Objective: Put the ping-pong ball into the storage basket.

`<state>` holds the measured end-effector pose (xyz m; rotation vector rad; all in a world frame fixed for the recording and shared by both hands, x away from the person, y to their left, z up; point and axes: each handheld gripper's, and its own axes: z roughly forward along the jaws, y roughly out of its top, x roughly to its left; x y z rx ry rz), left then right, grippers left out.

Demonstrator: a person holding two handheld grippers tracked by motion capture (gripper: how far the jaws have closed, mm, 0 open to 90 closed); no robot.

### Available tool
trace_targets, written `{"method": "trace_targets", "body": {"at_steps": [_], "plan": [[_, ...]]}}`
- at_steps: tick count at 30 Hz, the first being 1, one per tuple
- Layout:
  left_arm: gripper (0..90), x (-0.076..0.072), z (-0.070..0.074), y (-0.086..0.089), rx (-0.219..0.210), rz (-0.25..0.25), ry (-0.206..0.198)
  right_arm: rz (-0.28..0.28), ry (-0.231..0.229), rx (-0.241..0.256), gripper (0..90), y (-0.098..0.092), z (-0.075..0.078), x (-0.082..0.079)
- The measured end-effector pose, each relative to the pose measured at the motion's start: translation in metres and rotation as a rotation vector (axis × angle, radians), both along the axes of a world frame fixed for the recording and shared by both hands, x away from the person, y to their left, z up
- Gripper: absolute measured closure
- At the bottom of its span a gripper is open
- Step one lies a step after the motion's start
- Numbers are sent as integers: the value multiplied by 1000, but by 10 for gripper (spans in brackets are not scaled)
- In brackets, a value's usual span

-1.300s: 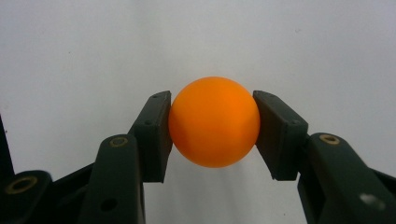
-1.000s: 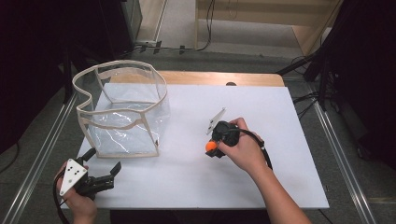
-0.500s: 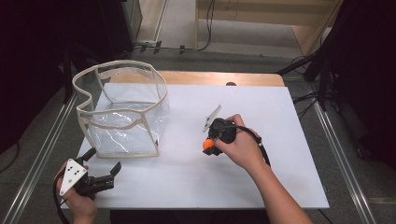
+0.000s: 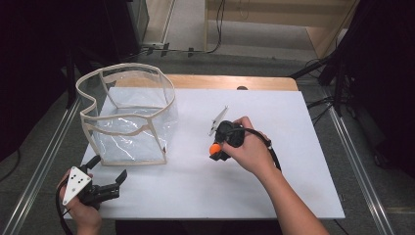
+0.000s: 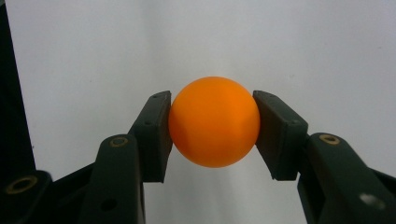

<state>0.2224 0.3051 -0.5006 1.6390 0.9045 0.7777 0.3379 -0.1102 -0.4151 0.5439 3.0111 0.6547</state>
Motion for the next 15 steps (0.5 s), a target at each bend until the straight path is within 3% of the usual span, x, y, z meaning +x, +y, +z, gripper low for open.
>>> {"method": "trace_targets", "body": {"at_steps": [15], "plan": [[0, 0, 0, 0, -1, -2, 1, 17, 2, 16, 475, 10, 10, 5]]}}
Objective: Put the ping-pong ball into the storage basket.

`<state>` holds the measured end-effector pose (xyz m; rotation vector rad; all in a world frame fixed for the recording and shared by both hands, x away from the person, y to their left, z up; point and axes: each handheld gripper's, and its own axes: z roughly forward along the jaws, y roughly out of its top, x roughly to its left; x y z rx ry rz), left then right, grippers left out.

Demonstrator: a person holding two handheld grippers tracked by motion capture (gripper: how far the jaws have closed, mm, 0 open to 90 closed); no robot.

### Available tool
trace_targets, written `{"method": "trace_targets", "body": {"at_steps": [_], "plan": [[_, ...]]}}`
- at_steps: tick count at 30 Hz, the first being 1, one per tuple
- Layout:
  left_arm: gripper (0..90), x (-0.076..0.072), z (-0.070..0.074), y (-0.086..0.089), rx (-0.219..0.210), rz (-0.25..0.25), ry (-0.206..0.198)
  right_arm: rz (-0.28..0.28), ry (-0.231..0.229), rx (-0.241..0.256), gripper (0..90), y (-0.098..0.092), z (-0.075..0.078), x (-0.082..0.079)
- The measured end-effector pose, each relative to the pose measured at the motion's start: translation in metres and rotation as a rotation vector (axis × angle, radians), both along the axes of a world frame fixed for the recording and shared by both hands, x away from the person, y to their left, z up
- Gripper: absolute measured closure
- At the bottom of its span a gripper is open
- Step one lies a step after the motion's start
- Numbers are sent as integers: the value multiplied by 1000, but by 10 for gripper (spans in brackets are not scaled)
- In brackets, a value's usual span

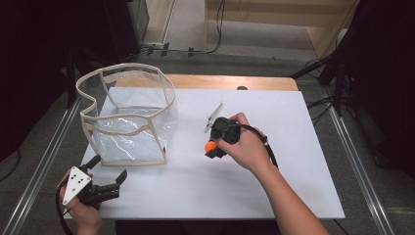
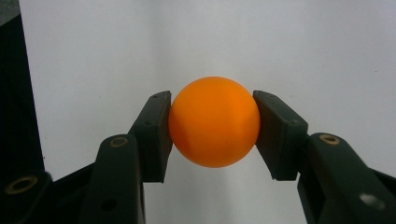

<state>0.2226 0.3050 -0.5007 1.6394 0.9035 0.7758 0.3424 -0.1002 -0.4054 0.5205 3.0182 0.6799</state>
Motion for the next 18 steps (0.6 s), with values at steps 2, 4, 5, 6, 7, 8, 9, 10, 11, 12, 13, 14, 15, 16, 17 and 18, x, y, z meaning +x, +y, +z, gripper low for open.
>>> {"method": "trace_targets", "body": {"at_steps": [2, 4, 5, 6, 7, 8, 9, 10, 11, 12, 13, 14, 15, 16, 17, 18], "plan": [[0, 0, 0, 0, 0, 0, 0, 3, 3, 9, 475, 1, 1, 1], [0, 0, 0, 0, 0, 0, 0, -4, 10, 6, 475, 2, 2, 1], [0, 0, 0, 0, 1, 0, -1, 6, 8, 16, 475, 3, 2, 2], [0, 0, 0, 0, 1, 0, -1, 6, 8, 16, 475, 3, 2, 2], [0, 0, 0, 0, 1, -1, -1, 0, 14, 17, 475, 5, 3, 2], [0, 0, 0, 0, 2, -1, -1, 3, 12, 13, 475, 6, 4, 2], [0, 0, 0, 0, 2, -1, -1, 14, 8, 16, 475, 7, 4, 3], [0, 0, 0, 0, 2, -1, -1, 9, 11, 13, 475, 9, 5, 3], [0, 0, 0, 0, 2, -1, -1, 9, 11, 13, 475, 9, 5, 3], [0, 0, 0, 0, 2, -1, -1, 13, 9, 15, 475, 11, 6, 3], [0, 0, 0, 0, 2, -1, -1, 12, 9, 15, 475, 12, 7, 4], [0, 0, 0, 0, 2, -1, -1, 20, 5, 20, 475, 13, 8, 5], [0, 0, 0, 0, 2, -1, -1, 10, 12, 14, 475, 14, 9, 4], [0, 0, 0, 0, 2, -1, -1, 10, 12, 14, 475, 14, 9, 4], [0, 0, 0, 0, 1, -1, -1, 15, 8, 15, 475, 15, 10, 5], [0, 0, 0, 0, 1, -1, -1, 18, 5, 11, 475, 16, 11, 6]]}}
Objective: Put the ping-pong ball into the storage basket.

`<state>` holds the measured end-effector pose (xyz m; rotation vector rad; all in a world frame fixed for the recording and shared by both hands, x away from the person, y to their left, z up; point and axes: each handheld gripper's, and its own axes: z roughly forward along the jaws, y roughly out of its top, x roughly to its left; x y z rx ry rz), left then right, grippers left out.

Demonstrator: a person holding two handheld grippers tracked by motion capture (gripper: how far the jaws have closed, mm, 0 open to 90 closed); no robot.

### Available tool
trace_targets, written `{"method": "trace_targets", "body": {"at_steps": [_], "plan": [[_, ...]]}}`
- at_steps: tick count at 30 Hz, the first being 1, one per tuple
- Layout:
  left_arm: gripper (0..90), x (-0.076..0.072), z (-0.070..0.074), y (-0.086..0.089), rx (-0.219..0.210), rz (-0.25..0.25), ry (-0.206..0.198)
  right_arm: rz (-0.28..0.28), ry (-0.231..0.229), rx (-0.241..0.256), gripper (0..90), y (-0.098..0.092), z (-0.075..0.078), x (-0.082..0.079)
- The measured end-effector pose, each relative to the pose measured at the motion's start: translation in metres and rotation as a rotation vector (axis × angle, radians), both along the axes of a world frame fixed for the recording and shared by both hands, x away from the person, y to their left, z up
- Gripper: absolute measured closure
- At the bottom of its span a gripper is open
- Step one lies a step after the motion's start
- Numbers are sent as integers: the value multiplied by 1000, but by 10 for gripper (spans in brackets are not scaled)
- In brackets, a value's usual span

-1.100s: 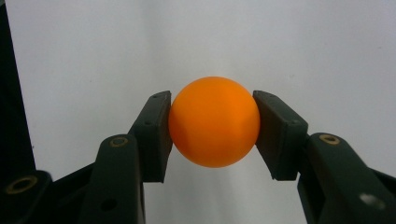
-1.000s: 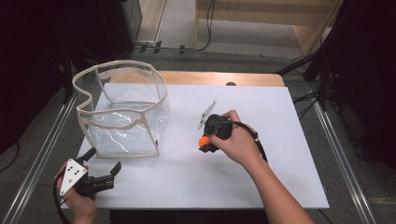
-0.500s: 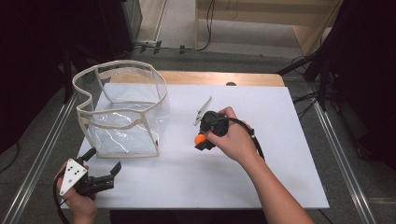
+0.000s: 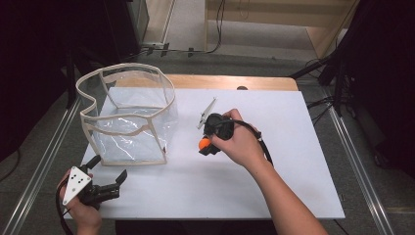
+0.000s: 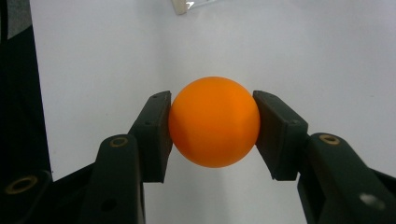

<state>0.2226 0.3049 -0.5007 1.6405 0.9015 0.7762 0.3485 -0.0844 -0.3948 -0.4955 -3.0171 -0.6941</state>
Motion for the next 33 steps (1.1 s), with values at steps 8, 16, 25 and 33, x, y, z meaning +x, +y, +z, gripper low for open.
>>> {"method": "trace_targets", "body": {"at_steps": [8, 16, 25, 33], "plan": [[0, 0, 0, 0, 0, 0, 0, 8, -4, 7, 475, 5, 5, 3], [0, 0, 0, 0, 2, -1, 0, 6, -5, -2, 475, 9, 12, 6], [0, 0, 0, 0, 1, -2, 0, 15, -15, 4, 475, 14, 21, 10], [0, 0, 0, 0, 0, -2, 0, 22, -15, 8, 476, 17, 28, 14]]}}
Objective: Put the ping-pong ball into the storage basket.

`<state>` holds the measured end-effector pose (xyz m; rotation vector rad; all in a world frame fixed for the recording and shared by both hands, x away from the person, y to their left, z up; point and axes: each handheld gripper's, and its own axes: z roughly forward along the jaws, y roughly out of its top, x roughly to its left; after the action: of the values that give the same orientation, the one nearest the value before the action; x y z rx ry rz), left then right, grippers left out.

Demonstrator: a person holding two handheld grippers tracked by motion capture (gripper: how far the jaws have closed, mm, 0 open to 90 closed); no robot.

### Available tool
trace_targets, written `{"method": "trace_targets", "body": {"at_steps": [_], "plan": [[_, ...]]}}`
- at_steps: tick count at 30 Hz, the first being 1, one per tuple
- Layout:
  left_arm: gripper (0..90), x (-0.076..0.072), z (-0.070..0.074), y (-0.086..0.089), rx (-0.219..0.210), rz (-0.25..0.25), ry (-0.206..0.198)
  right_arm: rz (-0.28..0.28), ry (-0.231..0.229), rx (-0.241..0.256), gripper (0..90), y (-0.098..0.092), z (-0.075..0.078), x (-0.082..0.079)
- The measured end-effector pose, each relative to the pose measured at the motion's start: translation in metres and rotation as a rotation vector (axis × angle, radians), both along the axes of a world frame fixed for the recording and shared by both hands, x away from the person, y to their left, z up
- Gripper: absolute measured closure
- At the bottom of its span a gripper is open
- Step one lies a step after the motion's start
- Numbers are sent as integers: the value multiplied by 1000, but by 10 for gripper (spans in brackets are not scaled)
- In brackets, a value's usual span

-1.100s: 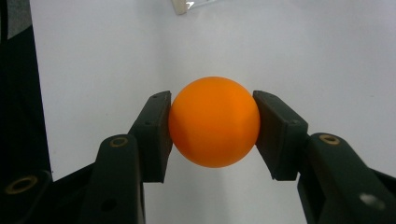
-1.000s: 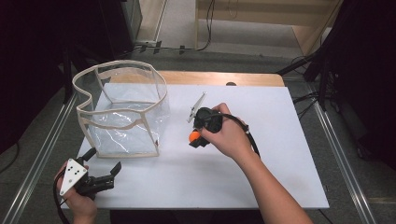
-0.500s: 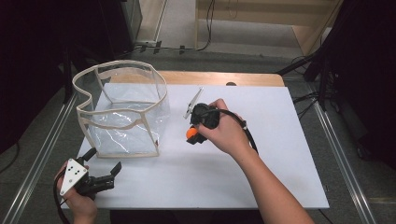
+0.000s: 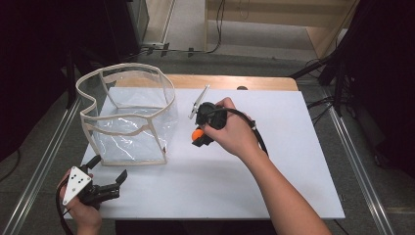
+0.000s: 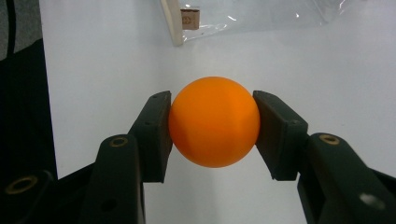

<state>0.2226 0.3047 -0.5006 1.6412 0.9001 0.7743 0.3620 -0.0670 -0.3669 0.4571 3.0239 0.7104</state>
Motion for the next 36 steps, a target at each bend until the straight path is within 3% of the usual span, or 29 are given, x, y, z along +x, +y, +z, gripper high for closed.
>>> {"method": "trace_targets", "body": {"at_steps": [28, 36], "plan": [[0, 0, 0, 0, 1, 0, 0, 19, 9, -2, 476, 7, 22, 7], [0, 0, 0, 0, 2, -2, 1, 16, 13, 17, 477, 8, 34, 11]]}}
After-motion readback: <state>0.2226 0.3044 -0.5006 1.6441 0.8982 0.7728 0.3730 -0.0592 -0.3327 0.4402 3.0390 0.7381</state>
